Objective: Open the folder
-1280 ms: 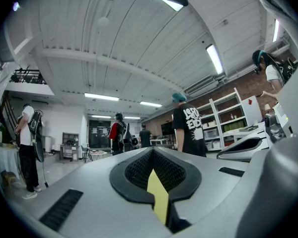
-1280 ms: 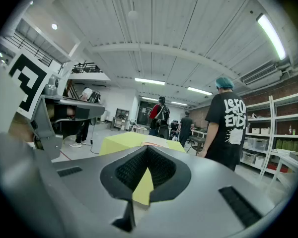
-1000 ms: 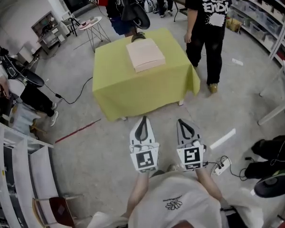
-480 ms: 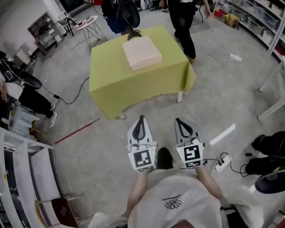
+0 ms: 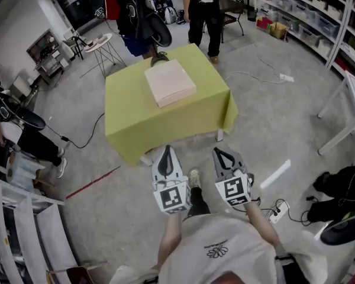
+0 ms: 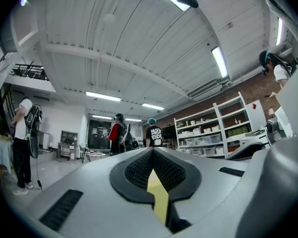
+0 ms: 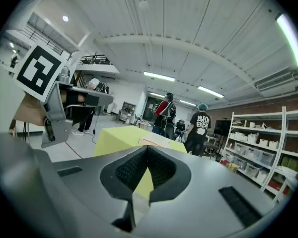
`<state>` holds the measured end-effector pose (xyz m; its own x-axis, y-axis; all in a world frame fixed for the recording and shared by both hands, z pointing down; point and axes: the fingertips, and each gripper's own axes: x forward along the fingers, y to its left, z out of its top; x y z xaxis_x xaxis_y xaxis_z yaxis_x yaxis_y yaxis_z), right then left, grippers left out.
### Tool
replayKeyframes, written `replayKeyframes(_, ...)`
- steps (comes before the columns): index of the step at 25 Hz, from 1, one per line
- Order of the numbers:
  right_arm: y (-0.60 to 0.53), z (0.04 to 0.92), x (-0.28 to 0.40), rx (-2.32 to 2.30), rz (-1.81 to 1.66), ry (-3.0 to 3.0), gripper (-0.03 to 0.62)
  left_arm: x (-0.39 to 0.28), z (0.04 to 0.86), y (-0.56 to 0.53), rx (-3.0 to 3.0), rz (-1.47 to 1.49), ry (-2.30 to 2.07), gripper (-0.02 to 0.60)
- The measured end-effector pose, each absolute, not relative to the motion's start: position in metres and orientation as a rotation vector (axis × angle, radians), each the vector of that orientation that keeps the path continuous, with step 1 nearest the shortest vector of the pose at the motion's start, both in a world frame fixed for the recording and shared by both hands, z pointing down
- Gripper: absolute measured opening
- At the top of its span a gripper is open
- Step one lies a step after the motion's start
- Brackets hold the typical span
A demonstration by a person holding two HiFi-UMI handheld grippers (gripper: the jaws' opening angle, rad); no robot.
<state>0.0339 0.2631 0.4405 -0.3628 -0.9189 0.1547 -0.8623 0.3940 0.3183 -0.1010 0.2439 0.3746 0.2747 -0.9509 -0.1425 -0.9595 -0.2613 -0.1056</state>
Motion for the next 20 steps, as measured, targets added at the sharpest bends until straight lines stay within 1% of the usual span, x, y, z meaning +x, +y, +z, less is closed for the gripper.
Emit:
replayKeyframes(5,0.189,0.417,0.051,1.574,-0.278,-2.378,0.011,-0.110,0.366,0.183,-2.405,0.162,1.825,0.015)
replayKeyframes(12,0.076,0.404,0.058,1.657,-0.216,-2.376,0.009,-0.128,0.369,0.074,-2.385,0.148,1.864,0.015)
replayKeyframes(16,0.013,0.400,0.052,1.649,-0.165,-2.394,0.011,-0.128,0.358,0.010,-2.392,0.118,1.840,0.015)
replayKeyframes(20,-0.063,0.380,0.026,1.621,-0.159,-2.456,0.011,-0.142,0.335,-0.059,-2.358,0.092,1.807,0.015)
